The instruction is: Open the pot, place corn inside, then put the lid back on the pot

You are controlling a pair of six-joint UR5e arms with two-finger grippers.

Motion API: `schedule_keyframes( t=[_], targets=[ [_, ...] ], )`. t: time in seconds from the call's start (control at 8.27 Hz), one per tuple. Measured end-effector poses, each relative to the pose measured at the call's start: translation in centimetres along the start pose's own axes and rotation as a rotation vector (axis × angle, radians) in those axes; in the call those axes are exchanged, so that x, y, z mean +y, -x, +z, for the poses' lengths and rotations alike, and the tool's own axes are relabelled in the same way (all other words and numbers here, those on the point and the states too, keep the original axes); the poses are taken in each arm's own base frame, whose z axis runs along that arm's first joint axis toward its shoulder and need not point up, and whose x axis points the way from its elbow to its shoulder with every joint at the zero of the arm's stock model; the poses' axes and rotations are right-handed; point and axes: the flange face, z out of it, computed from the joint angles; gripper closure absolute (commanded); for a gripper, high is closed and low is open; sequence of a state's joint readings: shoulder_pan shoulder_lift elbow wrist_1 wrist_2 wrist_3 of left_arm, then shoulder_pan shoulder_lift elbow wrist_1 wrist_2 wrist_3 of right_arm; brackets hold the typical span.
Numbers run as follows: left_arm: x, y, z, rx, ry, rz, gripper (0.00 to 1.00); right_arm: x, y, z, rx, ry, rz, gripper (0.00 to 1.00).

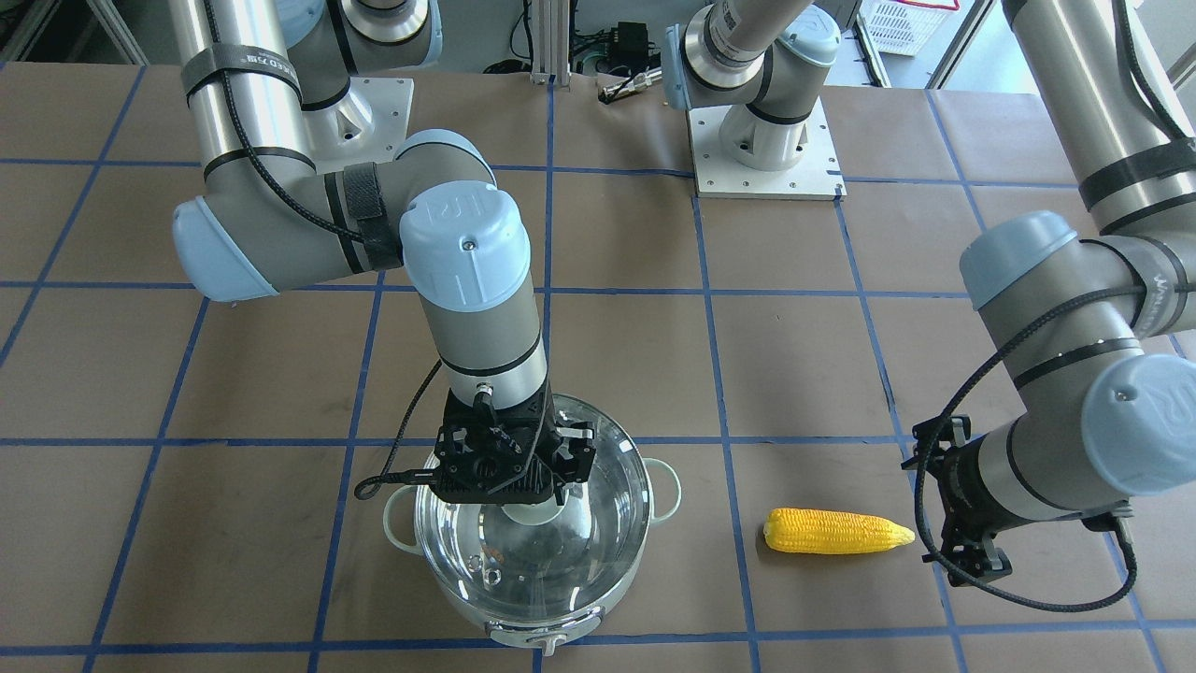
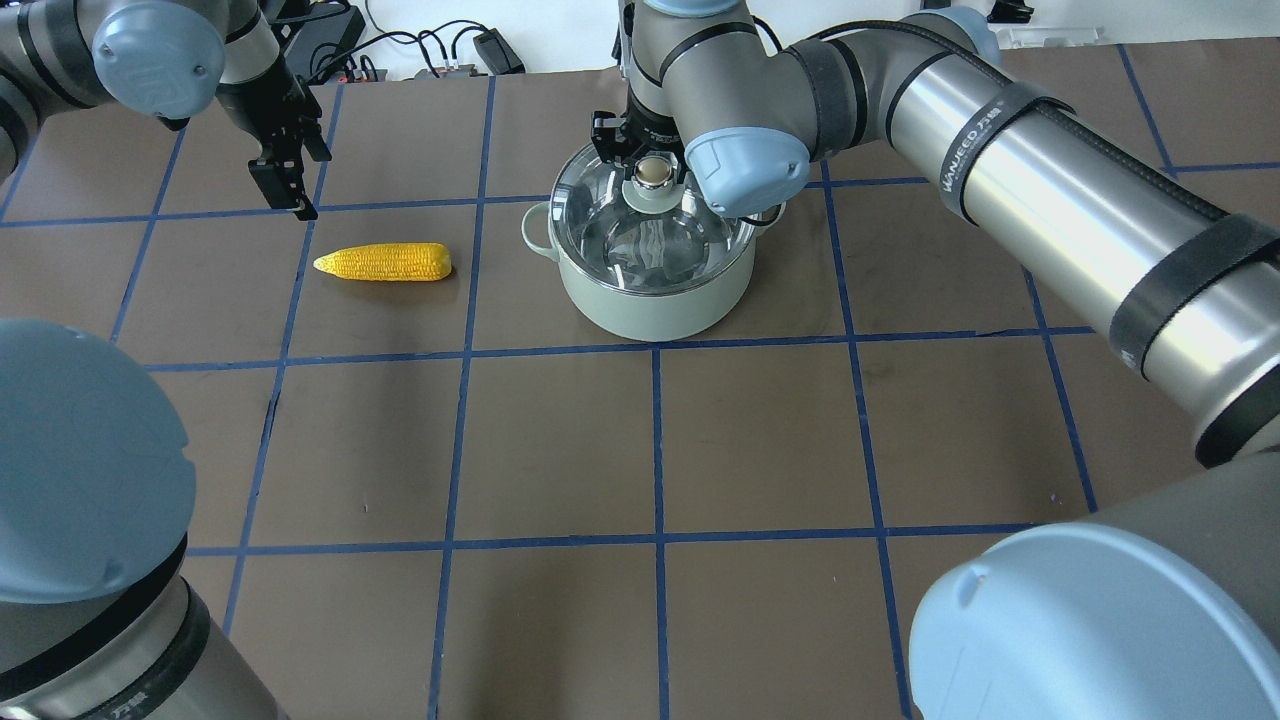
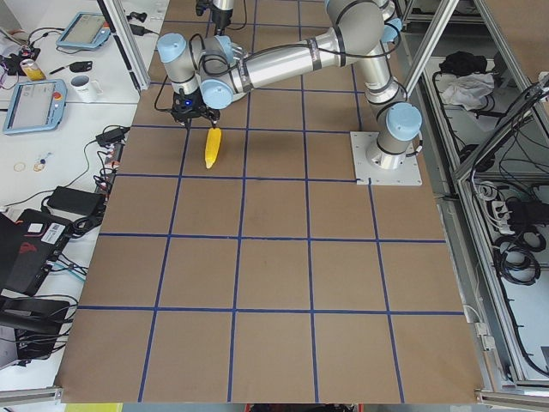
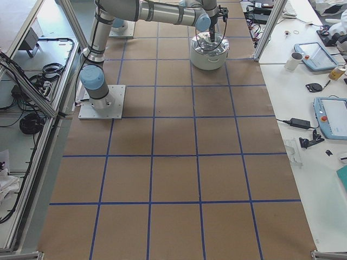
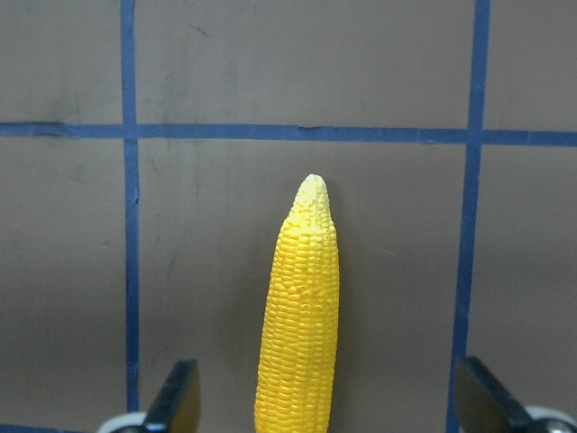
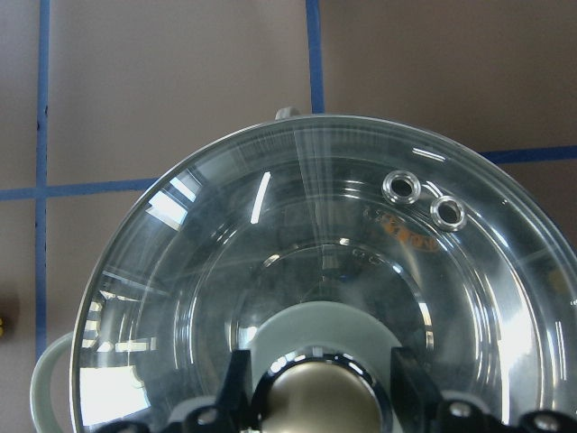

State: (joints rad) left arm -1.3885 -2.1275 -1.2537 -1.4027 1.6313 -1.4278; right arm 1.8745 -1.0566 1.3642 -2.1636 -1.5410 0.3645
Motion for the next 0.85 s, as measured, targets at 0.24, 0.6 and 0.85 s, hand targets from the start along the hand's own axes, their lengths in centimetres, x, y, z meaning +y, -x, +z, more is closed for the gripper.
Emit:
schedule_keyframes(
  t=[0.24, 0.6, 0.85],
  targets=[
    [0.5, -1.8, 3.3, 0.017, 0.051, -0.072, 0.00, 0.0, 0.0, 0.0, -0.001, 0.000, 0.000, 0.72],
    [1.3, -3.1, 6.8, 0.008, 0.110, -0.056, 0.00, 0.0, 0.1, -0.3, -0.004, -0.003, -0.004, 0.78],
    [1.6, -3.3, 8.6, -0.013, 0.117, 0.013, 0.00, -0.4, 0.2, -2.3, -0.014, -0.035, -0.021, 0.77]
  ],
)
